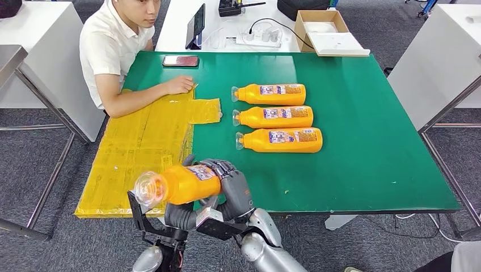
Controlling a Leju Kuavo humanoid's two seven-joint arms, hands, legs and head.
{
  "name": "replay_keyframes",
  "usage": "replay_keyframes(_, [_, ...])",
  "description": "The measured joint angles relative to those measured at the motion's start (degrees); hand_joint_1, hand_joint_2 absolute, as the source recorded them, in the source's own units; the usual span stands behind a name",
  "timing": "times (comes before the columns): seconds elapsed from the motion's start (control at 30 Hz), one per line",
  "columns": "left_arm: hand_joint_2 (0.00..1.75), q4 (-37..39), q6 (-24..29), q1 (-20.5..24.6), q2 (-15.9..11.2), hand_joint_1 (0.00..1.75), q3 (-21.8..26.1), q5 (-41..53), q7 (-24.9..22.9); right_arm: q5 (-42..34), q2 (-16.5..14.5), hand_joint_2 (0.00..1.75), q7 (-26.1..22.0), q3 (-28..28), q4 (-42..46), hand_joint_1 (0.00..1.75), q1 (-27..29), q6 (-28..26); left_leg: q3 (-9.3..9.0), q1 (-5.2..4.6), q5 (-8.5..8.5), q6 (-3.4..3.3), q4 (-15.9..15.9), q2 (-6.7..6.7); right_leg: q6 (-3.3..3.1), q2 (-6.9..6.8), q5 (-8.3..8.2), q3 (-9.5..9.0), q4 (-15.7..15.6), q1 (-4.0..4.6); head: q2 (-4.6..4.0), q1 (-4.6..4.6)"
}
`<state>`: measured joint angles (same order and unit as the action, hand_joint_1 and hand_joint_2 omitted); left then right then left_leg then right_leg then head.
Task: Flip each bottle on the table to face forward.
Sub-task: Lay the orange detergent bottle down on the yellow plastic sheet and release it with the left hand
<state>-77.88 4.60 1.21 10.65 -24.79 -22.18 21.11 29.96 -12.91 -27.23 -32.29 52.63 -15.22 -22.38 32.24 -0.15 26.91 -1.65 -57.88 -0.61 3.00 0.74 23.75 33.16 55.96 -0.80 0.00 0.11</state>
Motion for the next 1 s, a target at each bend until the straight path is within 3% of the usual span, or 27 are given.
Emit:
replay_keyframes(0.13, [1.75, -0.49, 2.96, -0.13, 0.78, 1.75, 0.92, -1.41, 0.17, 1.12, -0.84, 1.75, 0.39, -2.26, -1.19, 1.75, 0.13, -1.70, 0.02, 0.01, 0.00, 0.00, 0.00, 0.01, 0.00, 0.01, 0.00, 0.03, 0.00, 0.00, -0.02, 0.00])
replay_keyframes(0.27, [1.75, -0.47, 8.33, -0.25, 1.02, 1.73, 1.30, 0.48, 1.09, 7.81, -1.08, 1.75, 2.50, -5.41, -4.44, 1.75, -1.32, -8.34, 0.03, 0.00, 0.00, 0.00, 0.00, 0.05, 0.00, 0.01, 0.00, 0.06, -0.01, -0.01, 0.00, 0.01])
replay_keyframes(0.4, [1.75, 0.40, 10.14, -0.09, 1.04, 0.04, 1.89, 0.28, 1.93, 10.17, -1.24, 1.75, 3.84, -7.76, -7.86, 1.75, -3.31, -10.91, 0.02, -0.01, -0.01, 0.00, 0.00, 0.06, 0.00, 0.02, 0.00, 0.07, -0.01, -0.01, 0.00, 0.00])
replay_keyframes(0.43, [1.75, 0.67, 10.40, -0.03, 1.05, 0.00, 2.03, 0.25, 2.11, 10.28, -1.25, 1.75, 4.13, -8.25, -8.50, 1.75, -3.72, -11.11, 0.02, -0.01, -0.01, 0.01, -0.01, 0.08, 0.00, 0.02, 0.00, 0.08, -0.01, -0.01, 0.00, 0.01])
replay_keyframes(0.47, [1.75, 0.91, 10.65, 0.03, 1.08, 0.15, 2.16, 0.24, 2.31, 10.33, -1.25, 1.75, 4.41, -8.71, -9.02, 1.75, -4.07, -11.23, 0.03, -0.01, -0.01, 0.01, -0.01, 0.09, 0.00, 0.03, -0.01, 0.09, -0.01, -0.01, 0.00, 0.00])
replay_keyframes(0.57, [1.75, 1.30, 11.23, 0.14, 1.21, 1.46, 2.44, 0.16, 2.73, 10.34, -1.25, 1.75, 5.30, -9.69, -9.96, 1.75, -4.80, -11.33, 0.04, -0.01, -0.01, 0.02, -0.01, 0.11, 0.00, 0.03, 0.00, 0.13, -0.01, 0.00, 0.00, 0.00])
replay_keyframes(0.6, [1.75, 1.33, 11.36, 0.17, 1.25, 1.75, 2.51, 0.10, 2.76, 10.33, -1.24, 1.75, 5.49, -9.92, -10.19, 1.75, -5.01, -11.30, 0.05, -0.01, -0.01, 0.02, -0.01, 0.11, 0.00, 0.03, 0.00, 0.14, -0.01, 0.00, 0.00, 0.00])
replay_keyframes(0.77, [1.75, 1.34, 11.48, 0.20, 1.37, 1.75, 2.84, -0.30, 2.93, 9.97, -1.26, 1.75, 5.57, -10.66, -11.10, 1.69, -5.76, -10.34, 0.07, -0.01, -0.02, 0.02, -0.01, 0.12, 0.00, 0.03, 0.00, 0.17, -0.01, 0.00, 0.00, -0.01])
replay_keyframes(0.9, [1.75, 1.32, 11.40, 0.22, 1.37, 1.75, 3.07, -1.03, 3.65, 6.96, -1.38, 1.75, 4.46, -11.25, -11.70, 0.40, -5.82, -8.86, 0.08, -0.01, -0.02, 0.02, -0.01, 0.11, 0.00, 0.03, 0.00, 0.17, -0.01, 0.00, 0.00, -0.01])
replay_keyframes(1.0, [1.75, 1.26, 11.88, 0.41, 1.40, 1.75, 3.43, -1.73, 3.82, 5.13, -1.38, 1.75, 3.14, -11.48, -12.03, 0.40, -5.18, -7.69, 0.08, -0.01, -0.02, 0.02, -0.01, 0.11, 0.00, 0.03, 0.00, 0.17, -0.01, -0.01, 0.00, -0.01])
